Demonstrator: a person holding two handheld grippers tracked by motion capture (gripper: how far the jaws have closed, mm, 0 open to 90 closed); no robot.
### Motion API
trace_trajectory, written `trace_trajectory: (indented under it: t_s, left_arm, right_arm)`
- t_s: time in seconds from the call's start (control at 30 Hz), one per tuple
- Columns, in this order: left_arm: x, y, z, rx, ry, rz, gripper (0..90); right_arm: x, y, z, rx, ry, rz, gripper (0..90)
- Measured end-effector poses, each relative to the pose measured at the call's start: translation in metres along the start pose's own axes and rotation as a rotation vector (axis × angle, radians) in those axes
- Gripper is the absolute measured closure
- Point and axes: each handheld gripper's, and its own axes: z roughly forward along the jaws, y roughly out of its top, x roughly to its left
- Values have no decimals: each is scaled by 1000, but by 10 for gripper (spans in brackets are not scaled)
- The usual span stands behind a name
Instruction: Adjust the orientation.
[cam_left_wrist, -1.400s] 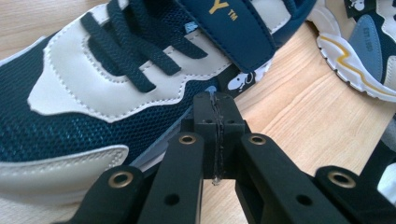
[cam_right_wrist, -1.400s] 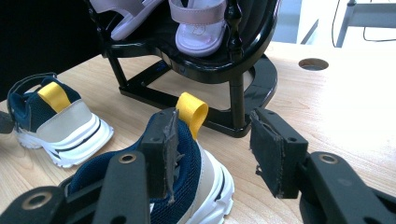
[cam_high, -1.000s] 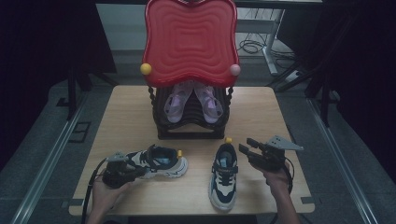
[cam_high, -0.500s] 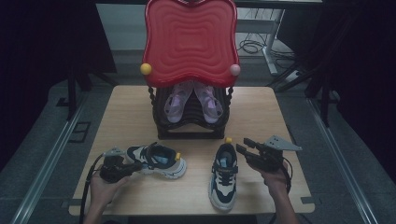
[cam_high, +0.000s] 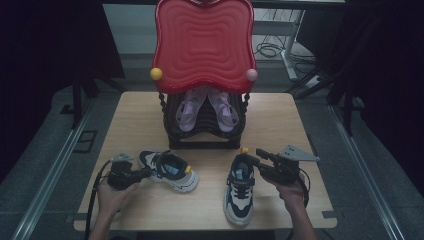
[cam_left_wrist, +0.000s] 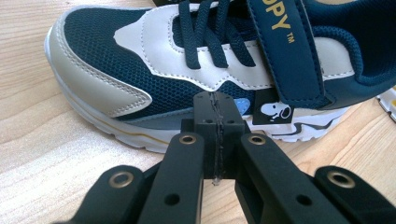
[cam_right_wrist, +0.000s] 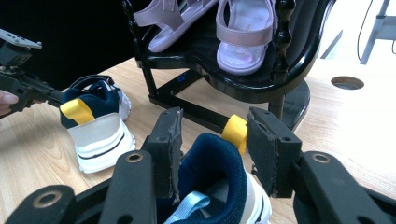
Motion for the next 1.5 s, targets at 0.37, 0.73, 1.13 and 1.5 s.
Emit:
trace_trajectory:
  t_s: [0.37, 0.73, 1.13, 1.5]
  left_arm:
    - [-9, 5, -23, -80, -29, 11, 848]
    - [-14, 7, -34, -139, -7, 39, 595]
    - [-14, 6, -34, -144, 8, 31, 533]
    - [-13, 6, -33, -133, 4, 30, 533]
  right_arm:
    - [24, 13, 12, -4, 56, 2, 596]
    - [64, 26, 41, 16, 82, -44, 861]
    - [111, 28, 85, 71, 166, -64, 893]
    - [118, 19, 123, 148, 140, -29, 893]
